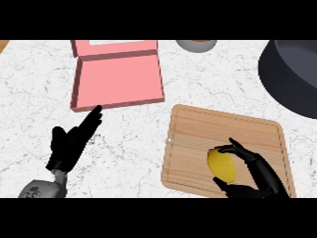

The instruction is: Pick the lemon from the cutting board and place it in the pot

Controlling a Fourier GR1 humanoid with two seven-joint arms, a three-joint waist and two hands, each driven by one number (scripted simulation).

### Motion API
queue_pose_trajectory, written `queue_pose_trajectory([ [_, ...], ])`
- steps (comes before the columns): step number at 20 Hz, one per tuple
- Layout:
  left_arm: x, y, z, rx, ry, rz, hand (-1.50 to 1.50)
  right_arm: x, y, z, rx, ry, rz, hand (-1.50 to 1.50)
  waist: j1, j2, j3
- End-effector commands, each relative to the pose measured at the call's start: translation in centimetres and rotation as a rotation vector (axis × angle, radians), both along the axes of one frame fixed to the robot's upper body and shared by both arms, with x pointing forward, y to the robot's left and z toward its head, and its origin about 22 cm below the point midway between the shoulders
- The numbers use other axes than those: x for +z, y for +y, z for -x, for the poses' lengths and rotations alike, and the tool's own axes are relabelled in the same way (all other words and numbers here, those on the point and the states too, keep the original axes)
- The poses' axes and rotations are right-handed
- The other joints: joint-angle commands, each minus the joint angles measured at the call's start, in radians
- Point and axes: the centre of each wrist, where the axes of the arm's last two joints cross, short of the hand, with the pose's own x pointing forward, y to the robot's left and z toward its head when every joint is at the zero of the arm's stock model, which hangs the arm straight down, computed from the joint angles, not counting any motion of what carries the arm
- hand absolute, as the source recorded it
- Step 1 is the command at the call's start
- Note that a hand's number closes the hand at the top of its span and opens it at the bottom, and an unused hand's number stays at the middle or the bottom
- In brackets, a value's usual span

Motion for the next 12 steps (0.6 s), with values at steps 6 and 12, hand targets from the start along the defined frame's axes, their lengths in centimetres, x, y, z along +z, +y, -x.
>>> queue_pose_trajectory([
  [6,-0.1,-1.1,-0.9,0.012,0.012,0.003,0.0,-3.4,0.2,0.7,0.008,0.05,-0.134,1.5,0.006,0.023,0.019],
  [12,-1.0,1.0,0.7,0.065,0.025,-0.008,0.0,-0.8,-17.3,5.1,-0.709,-0.084,-0.101,1.5,-0.069,0.026,0.024],
])
